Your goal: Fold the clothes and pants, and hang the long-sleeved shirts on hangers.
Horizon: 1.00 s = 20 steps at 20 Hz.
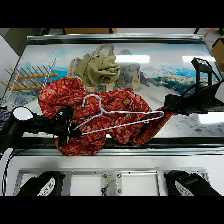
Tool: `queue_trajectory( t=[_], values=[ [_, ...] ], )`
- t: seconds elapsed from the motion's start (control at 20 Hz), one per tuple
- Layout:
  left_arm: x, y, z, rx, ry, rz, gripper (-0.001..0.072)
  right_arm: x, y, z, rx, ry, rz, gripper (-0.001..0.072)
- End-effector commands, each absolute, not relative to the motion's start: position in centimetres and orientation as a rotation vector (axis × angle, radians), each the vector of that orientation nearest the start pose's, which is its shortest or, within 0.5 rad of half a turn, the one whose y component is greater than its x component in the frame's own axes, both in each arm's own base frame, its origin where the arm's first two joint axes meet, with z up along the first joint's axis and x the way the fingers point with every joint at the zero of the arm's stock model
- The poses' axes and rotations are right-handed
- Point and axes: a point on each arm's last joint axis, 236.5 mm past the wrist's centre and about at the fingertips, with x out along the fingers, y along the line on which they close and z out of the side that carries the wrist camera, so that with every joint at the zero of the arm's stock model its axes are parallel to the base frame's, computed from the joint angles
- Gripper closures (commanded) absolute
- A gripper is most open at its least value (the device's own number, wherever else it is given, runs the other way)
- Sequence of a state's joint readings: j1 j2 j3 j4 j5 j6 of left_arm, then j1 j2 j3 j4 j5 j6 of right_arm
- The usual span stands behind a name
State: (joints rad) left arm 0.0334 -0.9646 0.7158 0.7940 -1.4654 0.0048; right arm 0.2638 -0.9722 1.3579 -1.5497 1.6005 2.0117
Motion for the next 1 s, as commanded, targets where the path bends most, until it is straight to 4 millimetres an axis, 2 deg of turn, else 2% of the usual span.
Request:
queue_trajectory(
  t=[0.0,0.7,0.95],
  values=[
    [21.2,-15.8,2.3,0.464,0.777,-1.439,0.0695,28.5,8.1,15.2,0.237,1.230,-0.022,0.0698],
    [23.0,-15.5,2.1,0.490,0.751,-1.366,0.0695,27.7,10.1,15.3,0.188,1.259,0.118,0.0698],
    [23.4,-15.5,2.0,0.512,0.732,-1.361,0.0695,29.9,10.7,16.3,0.166,1.150,0.169,0.0698]
  ],
)
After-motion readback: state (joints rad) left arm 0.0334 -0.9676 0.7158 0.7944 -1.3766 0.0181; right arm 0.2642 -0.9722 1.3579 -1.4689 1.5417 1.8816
